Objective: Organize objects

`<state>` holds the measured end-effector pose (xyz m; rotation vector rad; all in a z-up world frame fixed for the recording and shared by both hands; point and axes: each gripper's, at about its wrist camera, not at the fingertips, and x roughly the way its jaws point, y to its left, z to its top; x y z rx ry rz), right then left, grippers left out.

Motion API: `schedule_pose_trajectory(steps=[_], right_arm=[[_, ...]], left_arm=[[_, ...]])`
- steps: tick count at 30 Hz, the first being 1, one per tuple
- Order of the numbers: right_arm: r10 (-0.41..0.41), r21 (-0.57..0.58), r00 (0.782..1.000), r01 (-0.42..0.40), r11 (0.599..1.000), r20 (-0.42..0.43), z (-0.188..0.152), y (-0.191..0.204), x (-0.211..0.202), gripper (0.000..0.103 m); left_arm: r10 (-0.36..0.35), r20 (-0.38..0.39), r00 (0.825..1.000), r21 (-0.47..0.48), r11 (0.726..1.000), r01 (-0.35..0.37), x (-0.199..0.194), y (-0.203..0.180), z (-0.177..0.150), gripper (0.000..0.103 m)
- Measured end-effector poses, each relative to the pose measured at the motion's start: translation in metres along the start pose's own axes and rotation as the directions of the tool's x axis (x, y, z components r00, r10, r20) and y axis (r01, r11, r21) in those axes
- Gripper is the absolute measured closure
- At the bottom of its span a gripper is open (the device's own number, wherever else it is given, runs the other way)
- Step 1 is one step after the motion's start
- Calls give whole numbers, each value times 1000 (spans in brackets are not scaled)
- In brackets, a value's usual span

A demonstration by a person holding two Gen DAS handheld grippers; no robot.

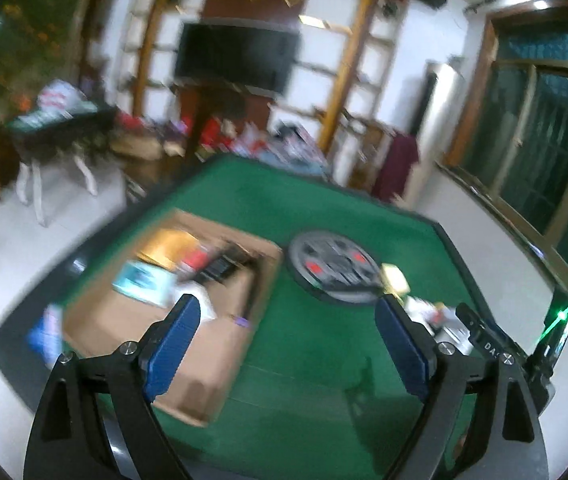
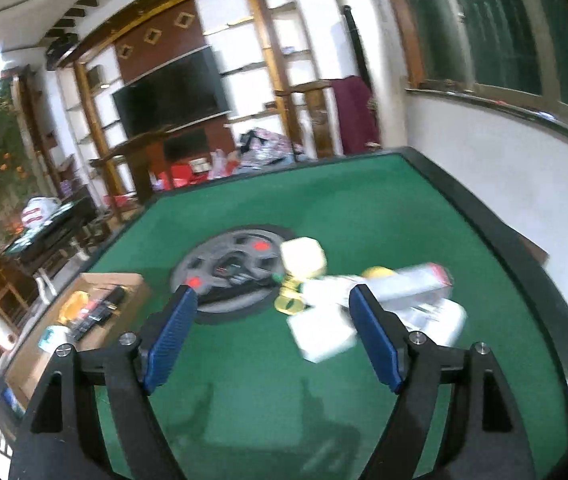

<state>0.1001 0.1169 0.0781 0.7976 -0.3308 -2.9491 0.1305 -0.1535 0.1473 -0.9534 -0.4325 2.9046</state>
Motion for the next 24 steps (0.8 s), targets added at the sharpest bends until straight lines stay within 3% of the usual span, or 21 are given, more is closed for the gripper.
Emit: schedule_pose_trajectory(steps=[4,7,10,13,16,19,21,24], right_arm=[[-95,90,995,95,991,-7,-6,-52,-15,24],[-193,201,981,192,960,-17,-6,-99,-27,24],[-245,298,969,246,922,-44,-2,-135,-24,24],[-231,344,971,238,908,-62,12,-150,-6,23],[-148,237,985,165,957,-89,24,-127,36,24],[-67,49,985,75,996,-157,23,-81,58,24],[-111,-68,991,106,992,-81,22,-58,45,24],[-145,-132,989,140,981,-36,15,-50,37,23]], left_arm=[[-94,-141,986,-4,996,94,41,-19,-1,17],[-131,-208,969,-25,991,129,64,-27,3,17],[-106,-246,963,8,994,111,87,-39,3,17],[-59,-271,961,77,994,83,111,-56,4,17],[-20,-291,956,182,980,76,139,-76,1,17],[20,-269,963,330,941,72,171,-100,-4,17],[43,-260,965,437,896,78,202,-115,-6,17],[69,-272,960,528,844,89,241,-126,-8,18]])
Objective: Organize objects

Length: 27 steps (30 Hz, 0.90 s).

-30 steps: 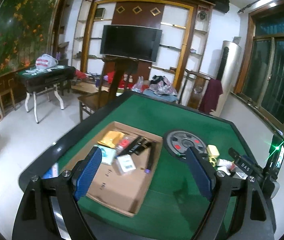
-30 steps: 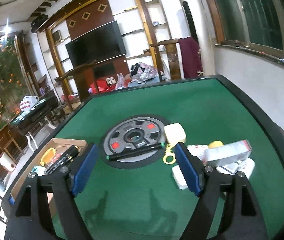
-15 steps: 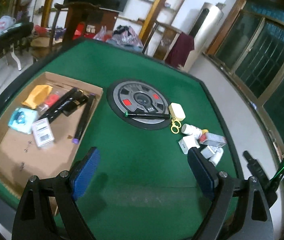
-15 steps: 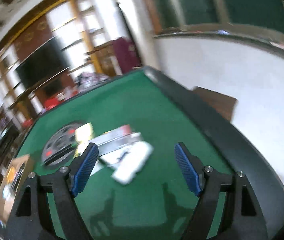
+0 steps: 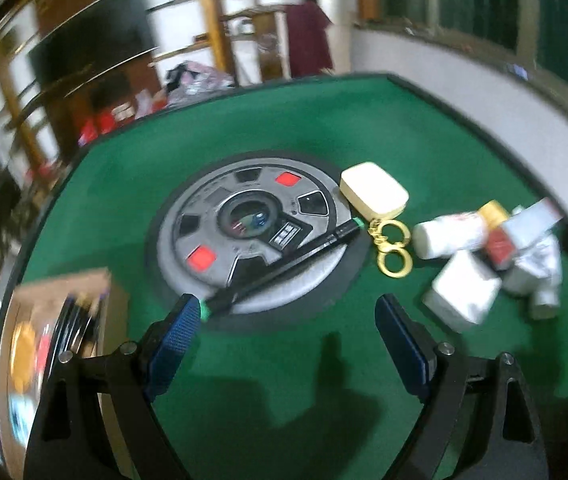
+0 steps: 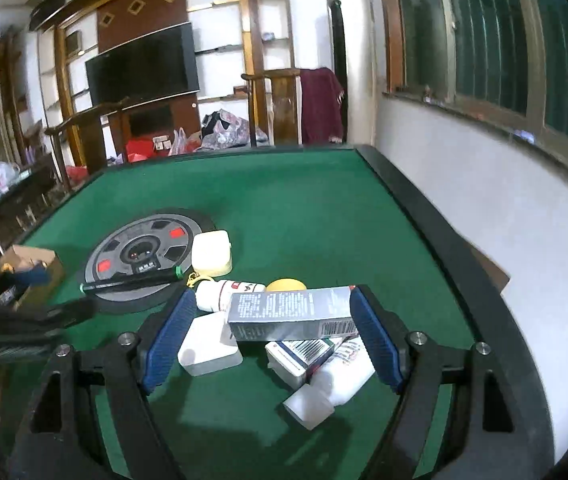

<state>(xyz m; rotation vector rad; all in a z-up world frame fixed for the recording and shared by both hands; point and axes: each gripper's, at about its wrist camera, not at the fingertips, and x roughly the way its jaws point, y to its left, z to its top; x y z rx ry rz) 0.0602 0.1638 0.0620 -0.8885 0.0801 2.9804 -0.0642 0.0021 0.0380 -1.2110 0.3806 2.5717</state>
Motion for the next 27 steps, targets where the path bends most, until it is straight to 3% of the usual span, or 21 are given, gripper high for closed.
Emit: schedule_pose_trajectory(steps=[3,6,9,10,11,12,13,14,19,24,27], right_arm=[[-1,36,999,3,999,-44,-2,-11,8,23],[38,100,996,-29,995,-84,-2,-27,14,23],[31,85,996,-24,996,-78,-4,-27,14,23],[24,69,997,-19,997,-71,-4,-24,12,23],[17,58,998,-13,998,-67,-4,-21,15,23],[6,43,998,-4,999,-62,-4,-19,14,23],[0,32,998,2,999,-61,-5,-17,14,23],[-2,29,998,4,1000,-63,-4,-16,15,23],[-7,39,996,11,999,-86,-5,-18,20,23],[-6,67,995,12,998,-99,-5,-25,23,23],[2,94,995,8,996,-102,-5,-30,23,23]], left_arm=[[-6,-48,999,42,999,8,32,0,8,18],[-18,-64,998,26,999,20,45,3,5,17],[-79,-91,993,-23,997,77,45,10,4,19],[-97,-99,990,-34,995,94,44,11,3,27],[-103,-95,990,-38,994,100,40,12,3,44],[-107,-92,990,-34,994,104,36,11,2,55],[-106,-93,990,-29,994,103,32,9,1,80],[-118,-107,987,-30,993,115,28,8,-1,91],[-131,-121,984,-35,991,127,13,1,-17,92],[-176,-130,976,-99,982,163,-13,-3,-46,92],[-164,-128,978,-120,982,149,-26,-4,-64,92]])
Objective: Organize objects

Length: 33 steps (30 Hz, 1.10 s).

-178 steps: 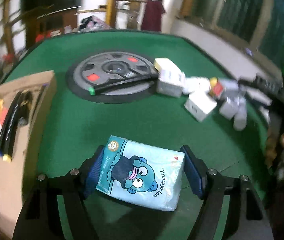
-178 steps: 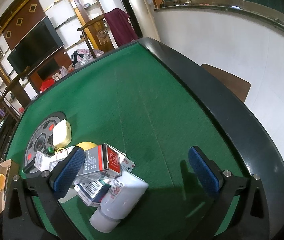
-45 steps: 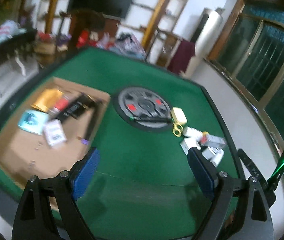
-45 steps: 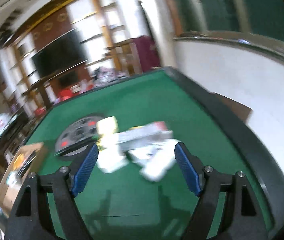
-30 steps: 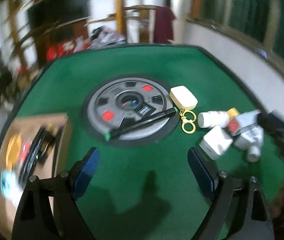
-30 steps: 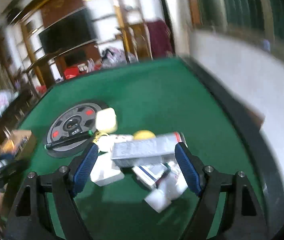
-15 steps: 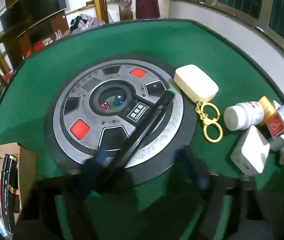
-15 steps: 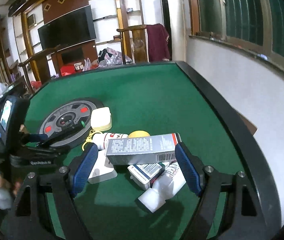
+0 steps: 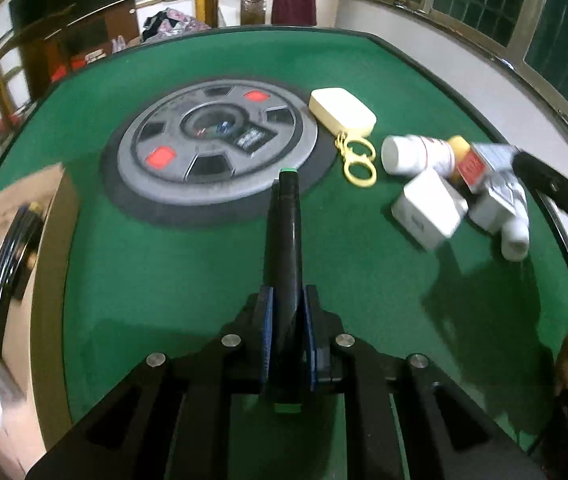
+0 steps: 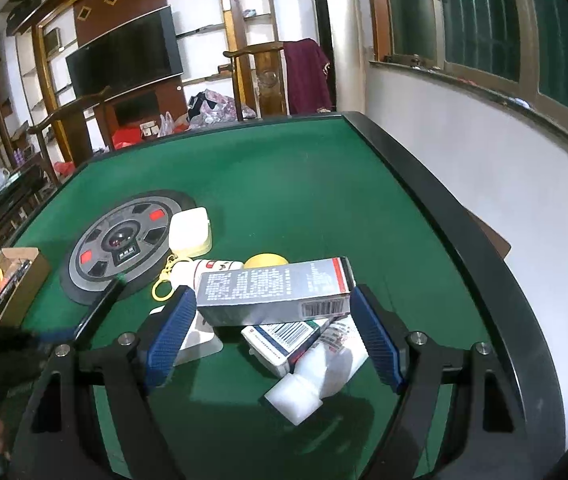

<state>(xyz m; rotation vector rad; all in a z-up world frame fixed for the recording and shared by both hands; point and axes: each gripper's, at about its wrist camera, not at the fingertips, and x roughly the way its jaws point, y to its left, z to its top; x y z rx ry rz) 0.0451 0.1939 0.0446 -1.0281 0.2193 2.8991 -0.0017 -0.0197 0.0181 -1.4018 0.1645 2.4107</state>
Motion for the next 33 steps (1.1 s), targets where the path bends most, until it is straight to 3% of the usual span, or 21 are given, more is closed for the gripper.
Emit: schedule_pose_trajectory(steps=[4,7,8,9,10,11,12,16,20,24,29,33], right_arm=[[15,15,1000,-14,1000,-23,0,-1,4,23],[17,18,999,-16,1000,-28,-1,1,5,23],[12,16,1000,-12,1000,-26,-1,1,4,23],[7,14,1000,-6,1000,-22,-1,2,4,23],[3,10,1000,-3,1000,-19,-1,3,3,23],[0,5,1000,0,1000,-16,-1,3,3,23],[-7,1,1000,7,1000,-13,-2,4,4,23],[-35,3,999,36,999,-23,-3,3,8,24],[-48,53,998,50,997,-34,-5,-6,9,23],[-20,135,1000,22,991,-12,-5,-16,-6,23],[191,249,981,-194,949,35,17,-5,-64,23],[328,233,928,-364,902,179,67,15,-148,23]], left_arm=[[59,25,998,-11,998,-59,-4,-3,-8,88],[110,44,993,23,994,-111,2,-14,-7,52],[142,75,987,43,988,-146,3,-19,-8,51],[146,90,985,55,987,-152,4,-19,-8,52],[130,87,988,49,990,-135,4,-19,-8,68],[96,71,993,35,995,-99,0,-17,-10,91],[72,58,996,29,997,-73,-5,-16,-13,91],[52,142,989,27,998,-56,-38,-11,-25,92],[16,225,974,-47,999,-6,-83,10,-39,92],[33,289,957,-113,994,0,-124,38,-50,92],[66,368,928,-183,983,2,-168,68,-54,92],[74,415,907,-215,976,19,-192,84,-57,92]])
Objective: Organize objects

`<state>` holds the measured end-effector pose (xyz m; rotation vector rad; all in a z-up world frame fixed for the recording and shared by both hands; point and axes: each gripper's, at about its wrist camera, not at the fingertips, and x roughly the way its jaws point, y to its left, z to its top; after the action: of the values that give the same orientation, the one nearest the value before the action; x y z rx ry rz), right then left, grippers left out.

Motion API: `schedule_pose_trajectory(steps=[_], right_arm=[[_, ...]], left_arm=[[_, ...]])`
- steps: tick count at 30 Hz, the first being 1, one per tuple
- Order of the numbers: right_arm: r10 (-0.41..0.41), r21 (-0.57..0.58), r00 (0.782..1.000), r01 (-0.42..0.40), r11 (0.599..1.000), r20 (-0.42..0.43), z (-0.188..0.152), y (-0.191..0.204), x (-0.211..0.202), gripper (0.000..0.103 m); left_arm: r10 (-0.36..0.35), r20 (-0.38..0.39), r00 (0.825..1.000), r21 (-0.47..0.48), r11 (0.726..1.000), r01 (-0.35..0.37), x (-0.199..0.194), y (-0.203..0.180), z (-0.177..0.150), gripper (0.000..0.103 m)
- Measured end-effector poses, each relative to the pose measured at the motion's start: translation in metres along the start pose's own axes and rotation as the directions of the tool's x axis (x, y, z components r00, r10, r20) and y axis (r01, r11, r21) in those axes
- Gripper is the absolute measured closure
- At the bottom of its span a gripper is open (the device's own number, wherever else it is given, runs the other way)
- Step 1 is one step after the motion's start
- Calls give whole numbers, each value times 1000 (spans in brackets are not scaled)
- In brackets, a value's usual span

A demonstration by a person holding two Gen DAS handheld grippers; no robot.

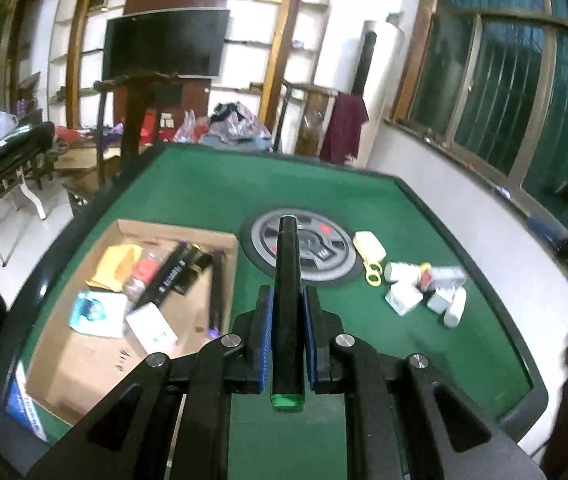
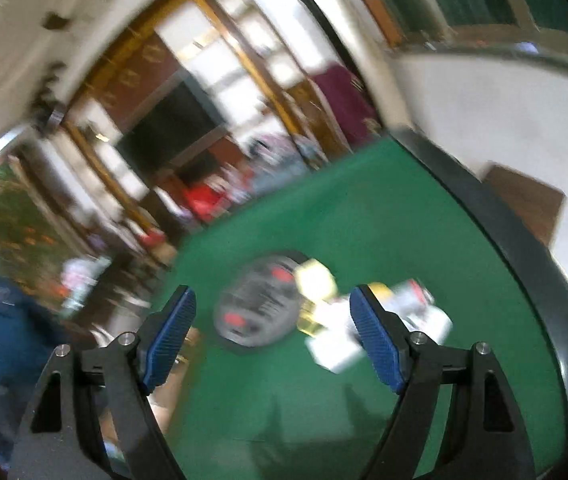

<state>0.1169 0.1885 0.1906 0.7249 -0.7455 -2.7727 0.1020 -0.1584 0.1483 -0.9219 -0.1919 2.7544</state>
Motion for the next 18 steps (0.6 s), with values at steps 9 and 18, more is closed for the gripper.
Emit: schedule_pose_trajectory(steps=[9,18], right_arm=[[27,-121,990,-10,993,141,127,96,-51,20],[-219,-249,963,176,952,-155,138,79,96,0]], left_arm=[[-18,30,999,-69,997,20,-8,35,9,92],[23,54,998,-66,998,-20,-8,58,-7,92]])
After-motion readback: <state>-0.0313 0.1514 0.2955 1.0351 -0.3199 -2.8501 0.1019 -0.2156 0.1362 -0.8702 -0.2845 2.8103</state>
